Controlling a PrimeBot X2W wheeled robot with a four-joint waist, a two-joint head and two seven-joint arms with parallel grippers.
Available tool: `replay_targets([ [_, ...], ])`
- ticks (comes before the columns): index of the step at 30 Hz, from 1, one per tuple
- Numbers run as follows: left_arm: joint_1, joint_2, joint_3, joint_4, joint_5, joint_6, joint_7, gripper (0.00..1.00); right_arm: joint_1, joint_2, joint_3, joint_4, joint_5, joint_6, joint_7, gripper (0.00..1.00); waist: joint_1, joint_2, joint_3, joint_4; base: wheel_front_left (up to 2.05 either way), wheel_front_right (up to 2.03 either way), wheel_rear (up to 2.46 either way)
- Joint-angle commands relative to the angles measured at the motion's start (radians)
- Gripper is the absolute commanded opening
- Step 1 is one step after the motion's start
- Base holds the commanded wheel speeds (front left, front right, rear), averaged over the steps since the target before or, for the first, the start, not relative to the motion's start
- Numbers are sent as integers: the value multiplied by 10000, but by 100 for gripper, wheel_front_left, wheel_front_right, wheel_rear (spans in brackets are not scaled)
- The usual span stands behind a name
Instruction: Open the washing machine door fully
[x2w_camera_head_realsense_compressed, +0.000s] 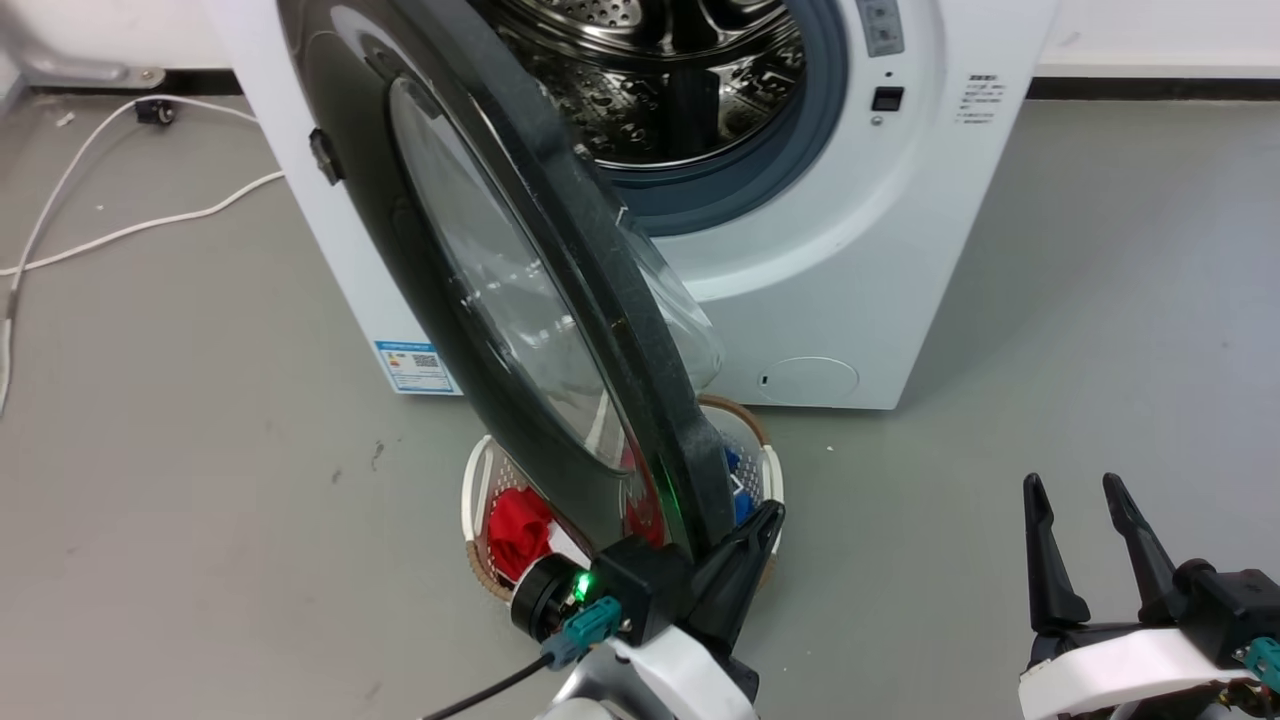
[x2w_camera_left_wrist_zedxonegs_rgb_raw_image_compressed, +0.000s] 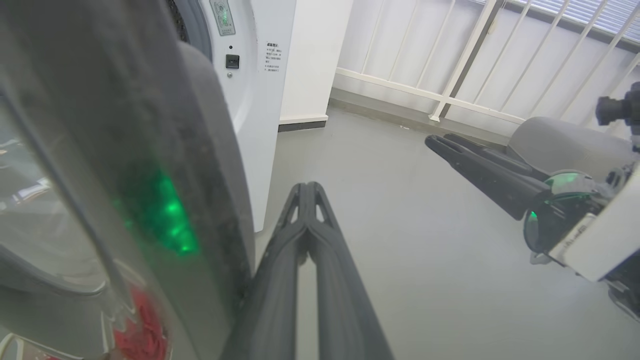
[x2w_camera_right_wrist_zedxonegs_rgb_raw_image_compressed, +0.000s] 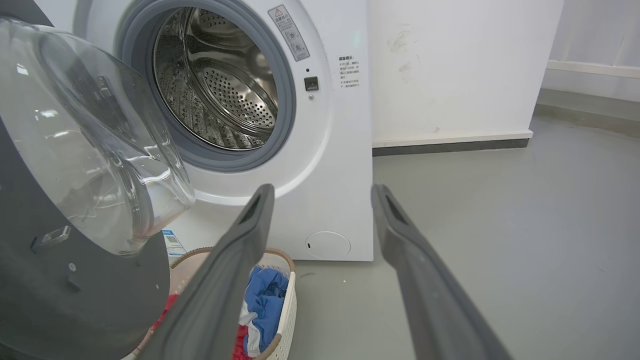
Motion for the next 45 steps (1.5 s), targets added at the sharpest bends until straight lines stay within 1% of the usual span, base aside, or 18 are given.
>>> replay_targets([
  [1, 72, 181, 150, 22, 21, 80, -113, 0, -141, 37, -18, 32, -7, -3, -34, 100, 0, -1, 25, 99, 0, 0, 0],
  [5, 289, 219, 276, -165, -168, 66, -474, 0, -191, 37, -55, 56, -77, -3, -26, 100, 0, -1, 48, 381, 0, 0, 0],
  [8, 436, 230, 219, -299, -163, 82, -628, 0, -116, 37, -92, 30, -135, -3, -23, 100, 0, -1, 48, 714, 0, 0, 0],
  [13, 695, 330, 256, -432, -137, 311, -719, 0, -33, 28, -101, -71, -209, -3, 40, 100, 0, -1, -4, 1376, 0, 0, 0],
  [19, 913, 364, 294, -650, -162, 453, -851, 0, -50, -116, -104, -179, -177, -3, 118, 100, 0, -1, 9, 2303, 0, 0, 0],
  [25, 1007, 249, 357, -805, -171, 565, -1003, 0, -53, -172, -198, -287, -221, -3, 150, 100, 0, -1, 112, 3315, 0, 0, 0],
  [31, 1206, 264, 734, -943, -305, 822, -1133, 0, -17, -150, -276, -399, -307, -3, 201, 100, 0, -1, 214, 4261, 0, 0, 0],
  [35, 1309, 306, 1197, -1021, -547, 910, -1173, 0, -141, -243, -390, -398, -223, -3, 229, 100, 0, -1, 279, 4774, 0, 0, 0],
  [38, 1313, 492, 1735, -1075, -691, 1010, -1207, 0, -170, -206, -429, -431, -274, -3, 208, 100, 0, -1, 332, 4989, 0, 0, 0],
  [43, 1236, 760, 2625, -1102, -989, 1029, -1230, 0, -282, -194, -398, -504, -350, -3, 224, 100, 0, -1, 434, 5063, 0, 0, 0],
  [45, 1240, 794, 3069, -989, -1376, 906, -1235, 0, -338, -212, -378, -568, -332, -3, 169, 100, 0, -1, 470, 5012, 0, 0, 0],
])
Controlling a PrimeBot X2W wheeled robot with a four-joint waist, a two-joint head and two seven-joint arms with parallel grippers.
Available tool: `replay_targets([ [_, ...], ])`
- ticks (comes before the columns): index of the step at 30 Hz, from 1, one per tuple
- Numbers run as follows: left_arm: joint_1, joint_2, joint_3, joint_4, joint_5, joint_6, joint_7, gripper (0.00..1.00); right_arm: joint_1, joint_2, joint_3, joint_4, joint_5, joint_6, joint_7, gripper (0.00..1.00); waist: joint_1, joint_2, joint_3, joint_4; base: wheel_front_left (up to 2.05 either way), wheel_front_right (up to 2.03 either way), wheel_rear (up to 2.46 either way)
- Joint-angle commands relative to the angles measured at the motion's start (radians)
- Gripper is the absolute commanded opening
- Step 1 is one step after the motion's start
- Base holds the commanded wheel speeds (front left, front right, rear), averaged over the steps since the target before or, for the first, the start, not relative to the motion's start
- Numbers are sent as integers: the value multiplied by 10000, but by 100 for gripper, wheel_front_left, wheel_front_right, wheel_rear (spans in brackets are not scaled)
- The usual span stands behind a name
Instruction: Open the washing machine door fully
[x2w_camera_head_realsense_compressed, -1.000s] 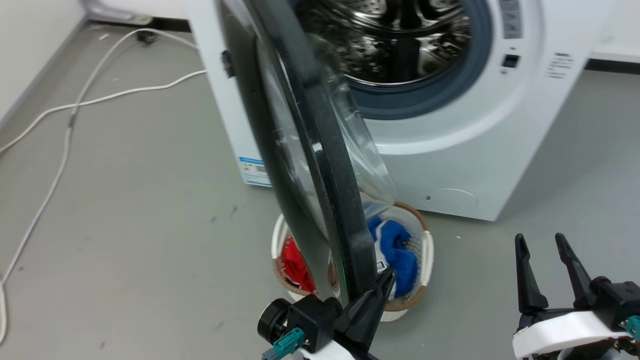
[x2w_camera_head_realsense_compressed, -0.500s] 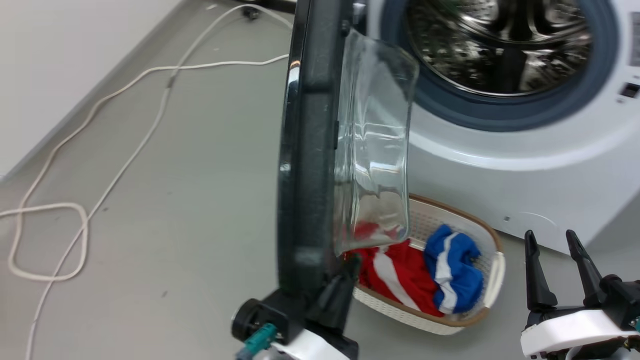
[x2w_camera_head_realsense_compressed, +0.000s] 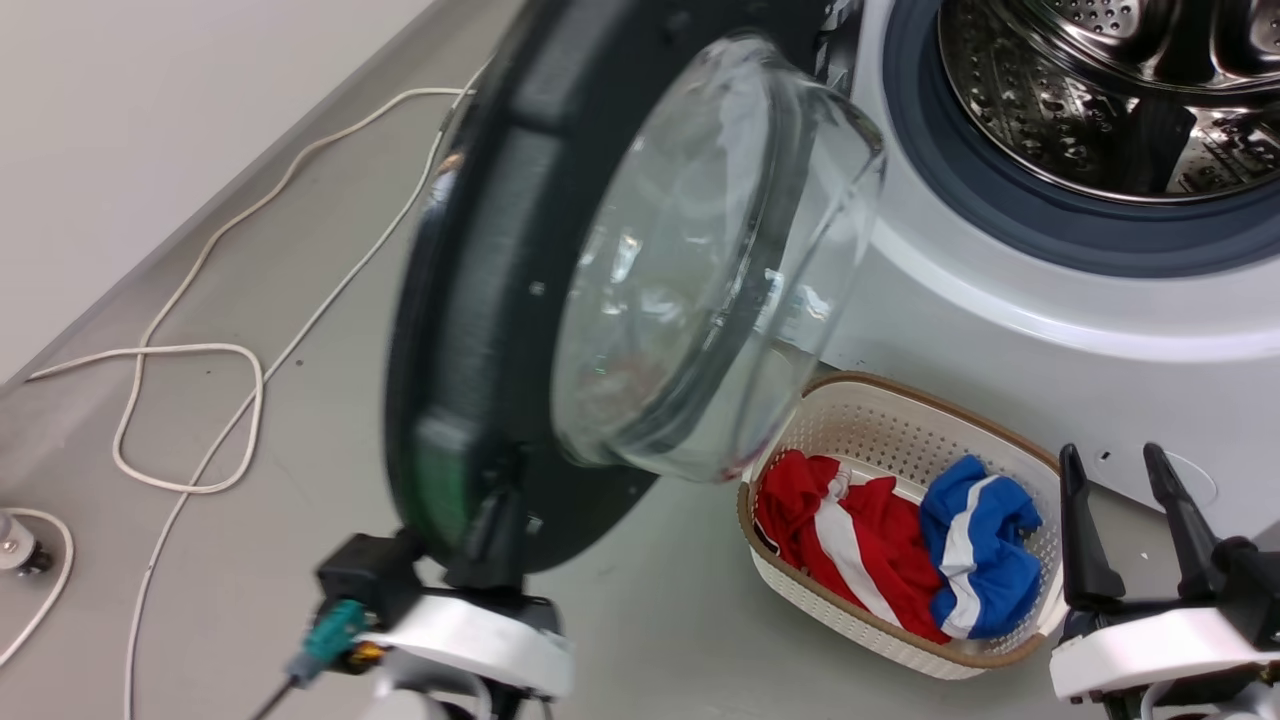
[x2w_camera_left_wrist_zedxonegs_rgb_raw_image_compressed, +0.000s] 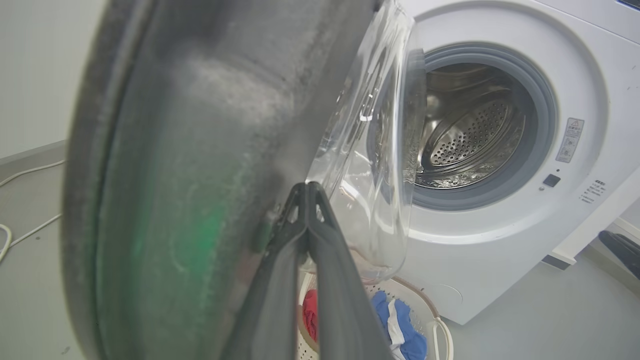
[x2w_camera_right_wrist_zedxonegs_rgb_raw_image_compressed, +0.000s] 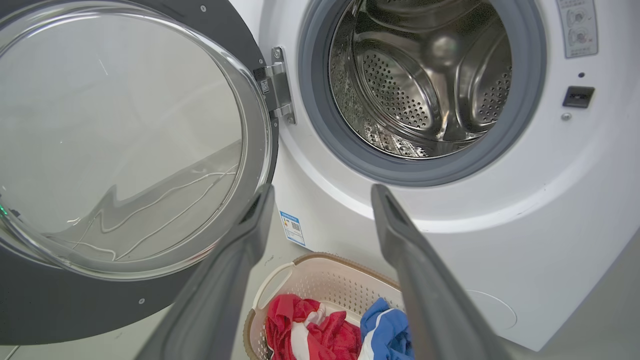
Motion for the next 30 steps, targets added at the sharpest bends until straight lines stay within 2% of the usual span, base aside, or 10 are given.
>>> replay_targets([
  [1, -105, 245, 416, 152, -72, 21, -67, 0, -205, -62, -10, -101, -28, -3, -72, 100, 0, 0, 43, -94, 0, 0, 0],
  [13, -1030, 1029, 2649, 1419, 102, -218, -65, 0, -441, -290, -118, -418, -188, -3, 202, 100, 0, 0, 576, -859, 0, 0, 0],
  [25, -2583, 2082, 4033, 3376, 178, -1035, -56, 0, -724, -497, -140, -694, -205, -3, 622, 100, 0, 0, 1242, -1253, 0, 0, 0],
  [30, -2943, 2314, 4215, 3893, 272, -1136, -56, 0, -821, -594, -94, -711, -202, -3, 700, 100, 0, 0, 1282, -1316, 0, 0, 0],
])
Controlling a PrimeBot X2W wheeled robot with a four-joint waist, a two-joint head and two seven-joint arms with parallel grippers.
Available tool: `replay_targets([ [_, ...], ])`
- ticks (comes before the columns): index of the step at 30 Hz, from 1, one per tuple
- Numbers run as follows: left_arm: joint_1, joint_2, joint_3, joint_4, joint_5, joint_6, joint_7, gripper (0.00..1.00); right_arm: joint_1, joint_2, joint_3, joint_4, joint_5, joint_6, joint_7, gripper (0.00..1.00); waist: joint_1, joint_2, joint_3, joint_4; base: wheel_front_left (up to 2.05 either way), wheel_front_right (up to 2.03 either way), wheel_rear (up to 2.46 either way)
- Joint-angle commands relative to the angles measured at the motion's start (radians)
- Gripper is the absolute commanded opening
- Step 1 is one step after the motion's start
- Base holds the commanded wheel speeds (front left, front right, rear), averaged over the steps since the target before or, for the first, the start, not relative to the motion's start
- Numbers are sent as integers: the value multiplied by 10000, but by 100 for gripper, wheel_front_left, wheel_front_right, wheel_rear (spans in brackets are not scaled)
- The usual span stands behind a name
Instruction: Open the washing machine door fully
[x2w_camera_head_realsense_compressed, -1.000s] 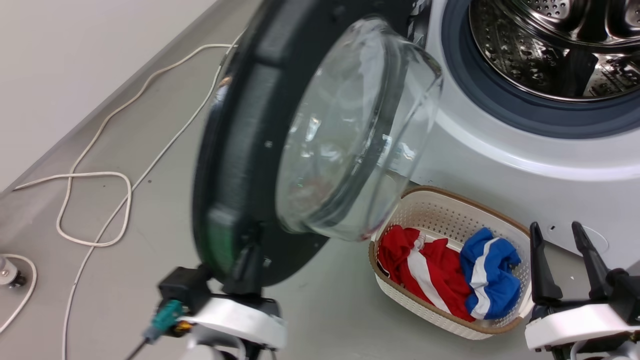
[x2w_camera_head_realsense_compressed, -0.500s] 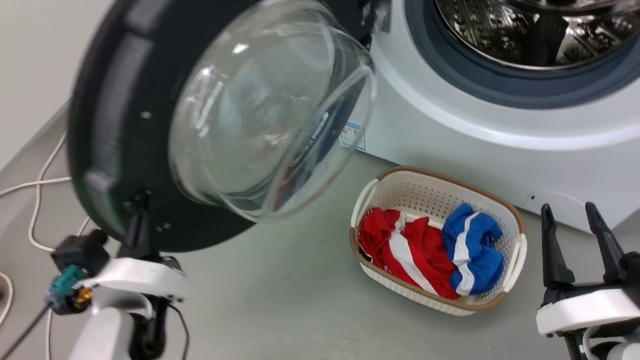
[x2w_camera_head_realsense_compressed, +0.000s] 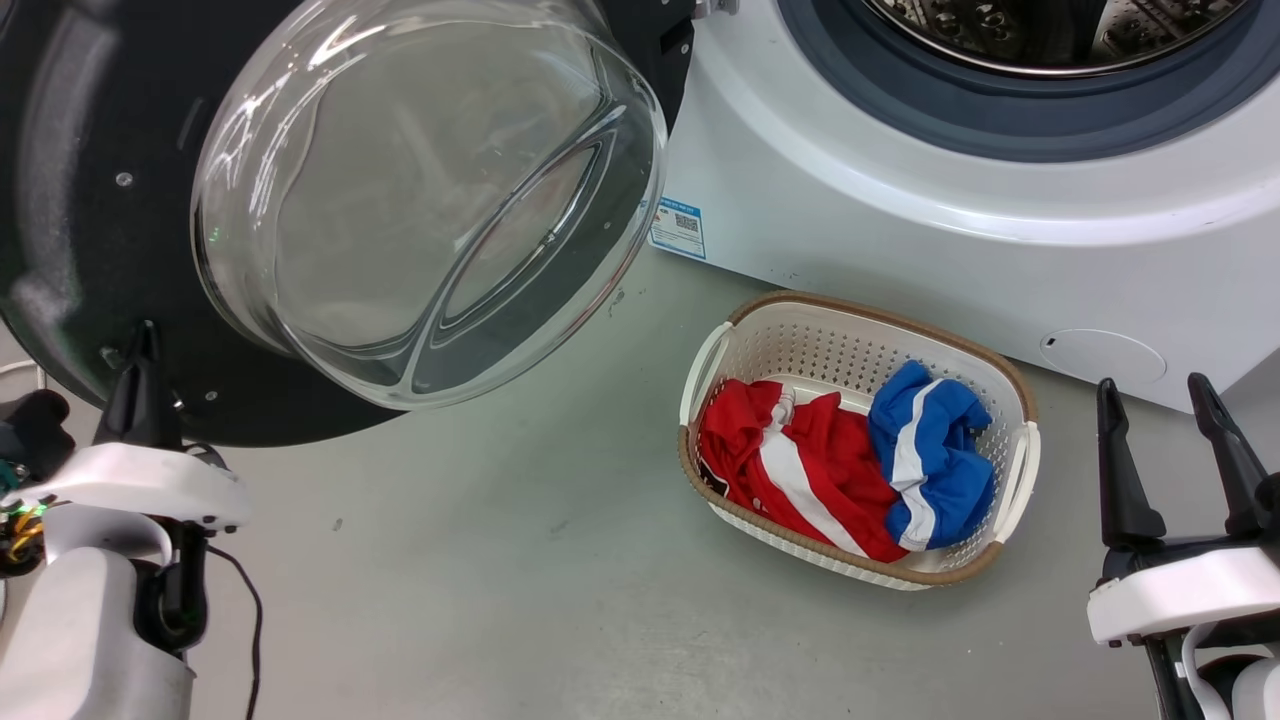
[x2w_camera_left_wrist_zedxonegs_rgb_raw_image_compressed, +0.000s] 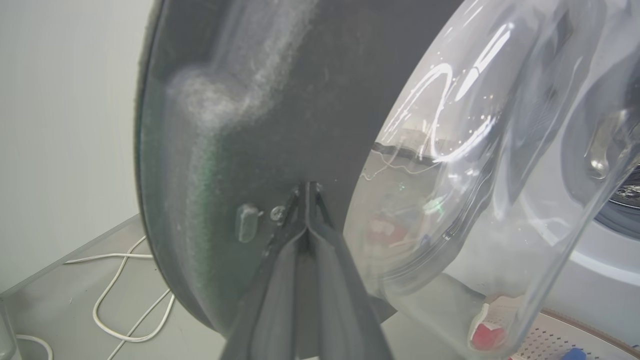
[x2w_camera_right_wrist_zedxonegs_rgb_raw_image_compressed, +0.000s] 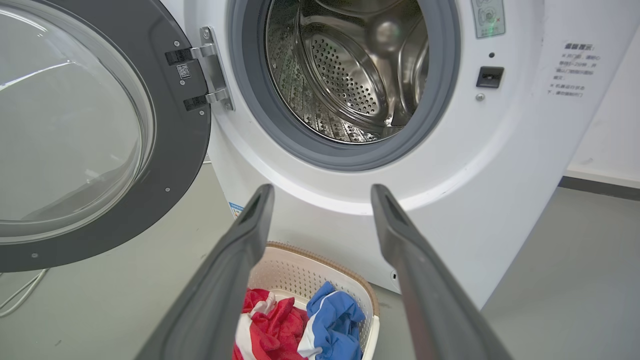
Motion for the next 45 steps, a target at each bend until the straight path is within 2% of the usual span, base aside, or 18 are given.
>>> replay_targets([
  [1, -199, 145, 160, 146, 80, -9, -25, 0, -106, -63, 24, -50, -31, -3, 40, 100, -1, 0, -26, -30, 0, 0, 0],
  [9, 351, -212, 257, -229, 495, 248, -25, 0, 93, 106, 10, 128, -10, -3, -105, 100, -1, 0, -423, -111, 0, 0, 0],
  [23, 2850, -1129, -560, -2846, 1403, 579, 15, 0, 641, 379, 175, 469, 7, -3, -279, 100, -1, 0, -1675, -426, 0, 0, 0],
  [27, 3488, -1276, -905, -3386, 1556, 676, 187, 0, 788, 447, 245, 552, 47, -3, -326, 100, -1, 0, -1999, -737, 0, 0, 0],
  [31, 3829, -1445, -1436, -3754, 1741, 585, 401, 0, 930, 505, 272, 600, 2, -3, -335, 100, -1, 0, -2292, -1100, 0, 0, 0],
  [36, 3756, -1671, -1954, -3810, 1893, 533, 551, 0, 918, 552, 337, 433, -100, -3, -287, 100, -1, 0, -2280, -1788, 0, 0, 0],
  [38, 3573, -1664, -2056, -3722, 1947, 481, 573, 26, 849, 552, 402, 364, -114, -3, -273, 100, -1, 0, -2191, -2113, 0, 0, 0],
  [40, 3440, -1657, -2168, -3610, 1982, 438, 549, 59, 768, 554, 448, 356, -102, -3, -266, 100, -1, 0, -2107, -2456, 0, 0, 0],
  [41, 3396, -1646, -2195, -3551, 2013, 432, 529, 80, 735, 558, 499, 370, -94, -3, -265, 100, -1, 0, -2062, -2647, 0, 0, 0],
  [42, 3322, -1644, -2229, -3486, 2014, 392, 535, 95, 715, 562, 507, 384, -76, -3, -296, 100, -1, 0, -2010, -2804, 0, 0, 0],
  [43, 3236, -1621, -2256, -3423, 2042, 380, 532, 100, 685, 568, 550, 426, -53, -3, -315, 100, -1, 0, -1964, -2971, 0, 0, 0],
  [45, 3107, -1602, -2252, -3309, 2073, 424, 503, 100, 557, 583, 722, 529, -35, -3, -361, 100, -1, 0, -1904, -3325, 0, 0, 0],
])
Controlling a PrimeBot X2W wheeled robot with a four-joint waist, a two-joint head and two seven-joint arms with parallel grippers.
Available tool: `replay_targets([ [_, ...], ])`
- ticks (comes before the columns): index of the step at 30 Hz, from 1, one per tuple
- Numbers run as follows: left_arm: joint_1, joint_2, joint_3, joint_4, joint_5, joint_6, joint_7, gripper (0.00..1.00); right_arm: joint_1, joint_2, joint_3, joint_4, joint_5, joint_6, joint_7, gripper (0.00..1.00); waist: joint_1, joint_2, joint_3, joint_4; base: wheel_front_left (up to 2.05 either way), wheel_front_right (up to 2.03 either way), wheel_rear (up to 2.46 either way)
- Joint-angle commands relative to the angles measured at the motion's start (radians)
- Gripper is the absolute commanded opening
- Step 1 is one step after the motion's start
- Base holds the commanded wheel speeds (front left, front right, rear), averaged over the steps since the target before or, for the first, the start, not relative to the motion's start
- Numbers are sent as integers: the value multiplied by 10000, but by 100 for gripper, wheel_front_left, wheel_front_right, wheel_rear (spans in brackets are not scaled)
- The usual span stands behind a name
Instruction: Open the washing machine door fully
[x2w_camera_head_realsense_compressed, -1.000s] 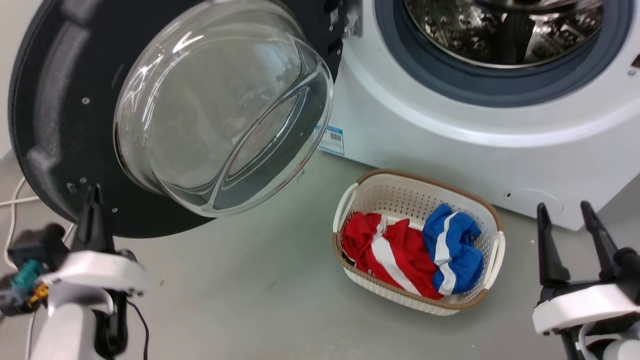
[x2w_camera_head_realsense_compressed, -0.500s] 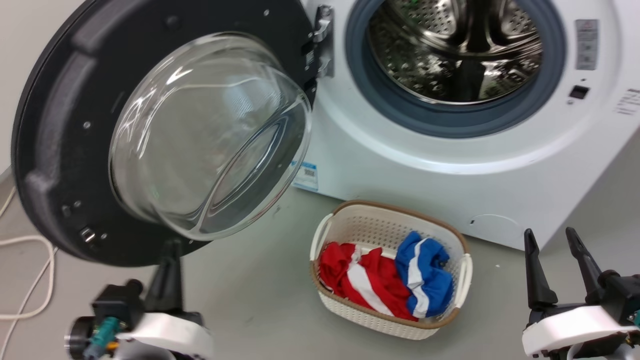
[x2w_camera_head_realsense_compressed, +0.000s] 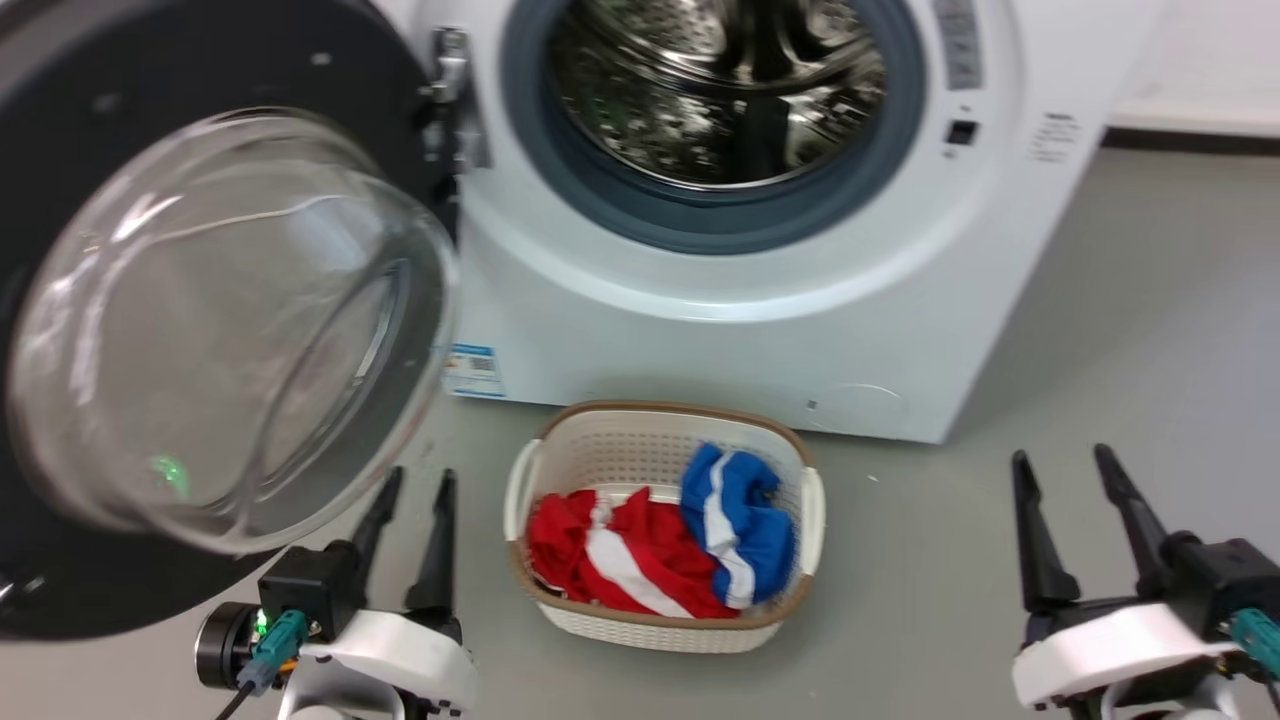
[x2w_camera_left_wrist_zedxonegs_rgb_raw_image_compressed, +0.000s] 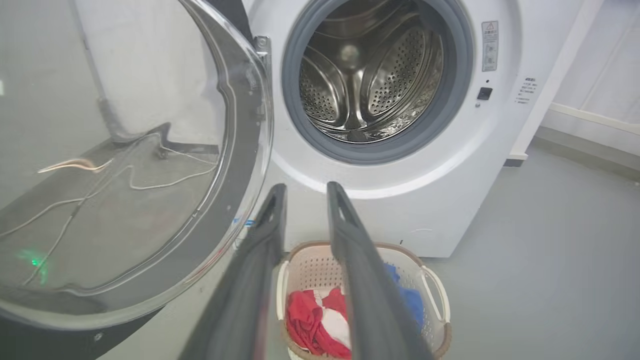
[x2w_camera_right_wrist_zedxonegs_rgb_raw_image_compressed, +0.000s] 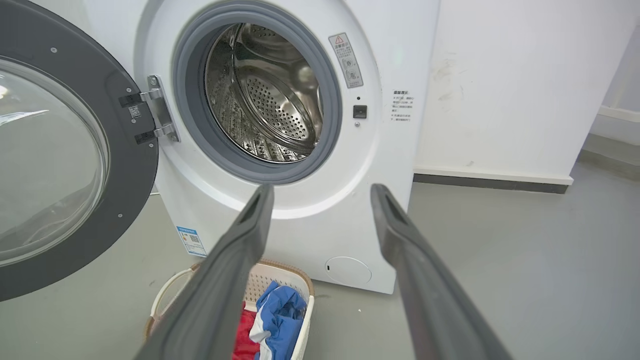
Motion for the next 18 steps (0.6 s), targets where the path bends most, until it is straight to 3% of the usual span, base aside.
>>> replay_targets([
  [1, -174, 36, 7, 66, 24, 29, -73, 100, -223, 30, 137, 86, 82, -3, -72, 100, 0, 0, 191, -628, 0, 0, 0],
  [7, -361, 87, 39, 345, 89, 151, -117, 100, -413, -150, 551, 439, 191, -3, -244, 100, 0, 0, 328, -1383, 0, 0, 0],
  [18, -517, 35, 124, 802, 104, 412, -323, 100, -696, -376, 889, 864, 367, -3, -451, 100, 0, 0, 413, -1766, 0, 0, 0],
])
